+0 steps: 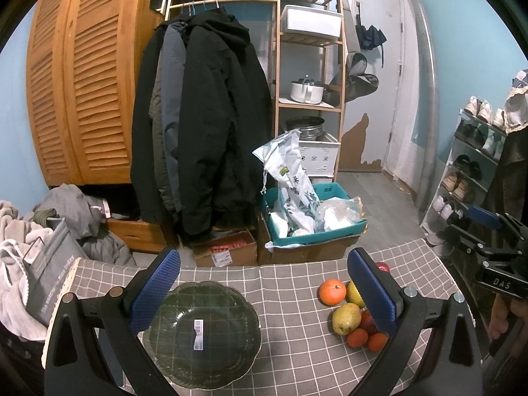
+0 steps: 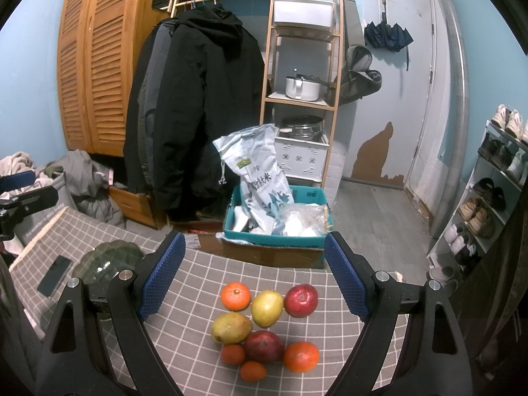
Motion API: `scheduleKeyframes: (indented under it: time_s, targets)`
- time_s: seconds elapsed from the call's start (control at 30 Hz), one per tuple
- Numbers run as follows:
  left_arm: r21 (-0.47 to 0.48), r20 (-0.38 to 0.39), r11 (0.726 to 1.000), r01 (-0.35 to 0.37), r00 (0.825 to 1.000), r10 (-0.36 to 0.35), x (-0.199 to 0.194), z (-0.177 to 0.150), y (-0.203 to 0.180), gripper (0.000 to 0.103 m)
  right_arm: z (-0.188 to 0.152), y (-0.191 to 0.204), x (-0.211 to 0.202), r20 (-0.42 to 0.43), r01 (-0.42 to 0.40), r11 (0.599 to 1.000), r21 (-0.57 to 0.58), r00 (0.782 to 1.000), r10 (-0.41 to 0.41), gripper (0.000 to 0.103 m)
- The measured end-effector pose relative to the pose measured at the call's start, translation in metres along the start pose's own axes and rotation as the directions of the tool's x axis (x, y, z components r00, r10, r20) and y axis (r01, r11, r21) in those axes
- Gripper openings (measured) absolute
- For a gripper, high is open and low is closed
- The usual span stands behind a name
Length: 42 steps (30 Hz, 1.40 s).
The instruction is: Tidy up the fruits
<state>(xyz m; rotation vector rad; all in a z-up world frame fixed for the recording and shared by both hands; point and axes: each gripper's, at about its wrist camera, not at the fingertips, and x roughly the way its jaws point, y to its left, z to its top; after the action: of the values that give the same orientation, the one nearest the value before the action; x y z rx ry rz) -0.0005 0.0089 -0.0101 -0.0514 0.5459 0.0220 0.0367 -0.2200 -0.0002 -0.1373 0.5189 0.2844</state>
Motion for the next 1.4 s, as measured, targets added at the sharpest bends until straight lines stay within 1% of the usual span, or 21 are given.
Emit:
scheduleKeyframes:
  time_s: [0.53, 0.83, 1.0, 1.13, 1.23, 1.3, 1.4]
  targets:
    - [-0.001, 0.007, 1.0, -0.016, 1.0, 0.016, 0.001, 0.0, 0.002, 0.102, -0.001, -0.004, -0.001, 0.001, 0.001, 1.0, 0.0, 1.0, -0.001, 0.085]
    - [0.002, -0.017, 1.0, -0.009, 1.0, 0.009, 0.006, -0.002, -0.003, 0.102, -0.003, -0.008, 0.001, -0.007, 0.009, 1.0, 0.006, 1.0, -0.009, 0.085]
    - [-0.007, -0.066, 1.0, 0.007, 0.998, -0.007, 0.017, -0.005, -0.006, 0.102, -0.002, -0.018, 0.002, -0.032, 0.018, 0.999, 0.026, 0.999, -0.017, 0.085]
    - [-0.021, -0.121, 0.999, 0.032, 0.992, -0.034, 0.029, -0.009, -0.009, 0.102, -0.013, -0.03, 0.011, -0.071, 0.031, 0.999, 0.04, 0.997, -0.028, 0.085]
    - [-0.032, -0.166, 0.998, 0.055, 0.984, -0.059, 0.039, -0.012, -0.012, 0.102, -0.023, -0.04, 0.018, -0.109, 0.035, 0.998, 0.055, 0.994, -0.029, 0.085]
    - [-0.04, -0.194, 0.996, 0.074, 0.978, -0.08, 0.046, -0.014, -0.015, 0.102, -0.03, -0.047, 0.024, -0.149, 0.035, 0.997, 0.075, 0.989, -0.023, 0.085]
    - [-0.052, -0.237, 0.994, 0.098, 0.966, -0.108, 0.057, -0.017, -0.021, 0.102, -0.04, -0.058, 0.03, -0.186, 0.046, 0.995, 0.088, 0.982, -0.029, 0.085]
